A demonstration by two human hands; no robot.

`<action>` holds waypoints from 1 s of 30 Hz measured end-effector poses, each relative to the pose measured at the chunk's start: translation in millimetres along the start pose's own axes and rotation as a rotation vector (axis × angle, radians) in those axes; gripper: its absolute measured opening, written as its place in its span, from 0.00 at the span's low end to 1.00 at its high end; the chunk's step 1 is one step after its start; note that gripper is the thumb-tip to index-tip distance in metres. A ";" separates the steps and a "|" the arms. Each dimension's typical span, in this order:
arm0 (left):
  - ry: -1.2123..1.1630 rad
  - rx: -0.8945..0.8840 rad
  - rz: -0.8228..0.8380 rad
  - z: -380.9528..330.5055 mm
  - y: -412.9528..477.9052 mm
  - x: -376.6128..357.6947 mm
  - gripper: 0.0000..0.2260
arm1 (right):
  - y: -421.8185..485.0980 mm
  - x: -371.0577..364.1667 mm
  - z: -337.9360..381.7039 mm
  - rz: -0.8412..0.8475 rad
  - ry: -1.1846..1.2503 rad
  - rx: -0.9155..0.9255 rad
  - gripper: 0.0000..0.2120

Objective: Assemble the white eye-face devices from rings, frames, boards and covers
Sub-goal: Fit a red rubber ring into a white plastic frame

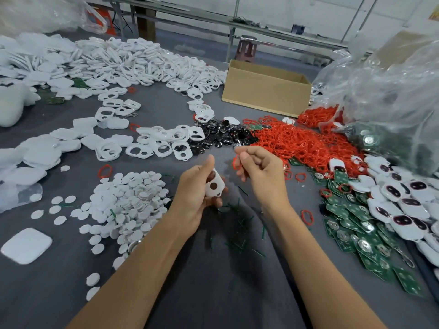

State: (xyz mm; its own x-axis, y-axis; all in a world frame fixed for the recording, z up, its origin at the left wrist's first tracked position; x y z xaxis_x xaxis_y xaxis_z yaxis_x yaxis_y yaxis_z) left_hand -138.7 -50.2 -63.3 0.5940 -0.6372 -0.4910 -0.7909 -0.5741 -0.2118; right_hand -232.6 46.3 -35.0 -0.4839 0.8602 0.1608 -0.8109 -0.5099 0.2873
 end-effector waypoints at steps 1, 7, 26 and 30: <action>0.010 -0.009 0.010 0.3 0.3 0.5 0.13 | -0.8 -1.0 1.1 0.017 0.047 0.003 0.08; 0.198 -0.236 0.033 -3.9 -4.6 3.4 0.01 | -4.8 -5.3 1.9 0.109 0.050 0.038 0.07; 0.435 -0.555 -0.118 -12.9 -8.2 5.4 0.04 | -5.4 -3.7 2.6 0.079 -0.088 0.134 0.08; 0.257 -0.430 -0.112 -10.3 -5.2 7.7 0.03 | -5.2 -5.1 -0.7 0.145 0.068 0.019 0.08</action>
State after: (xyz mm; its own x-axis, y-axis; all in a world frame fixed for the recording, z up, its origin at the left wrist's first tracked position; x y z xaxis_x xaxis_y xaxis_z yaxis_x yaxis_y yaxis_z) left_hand -128.4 -57.5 -57.3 0.7311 -0.6346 -0.2505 -0.6205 -0.7712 0.1426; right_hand -226.2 44.6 -38.0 -0.6167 0.7750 0.1382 -0.7250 -0.6275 0.2839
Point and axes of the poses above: each hand's wrist, its own y-axis towards the middle knuckle, its own x-axis out of the back of the hand, z = x × y, the point moved 3 cm from there along y, towards the middle knuckle, and after that the axes turned 6 degrees about -y, right-handed, at the moved point
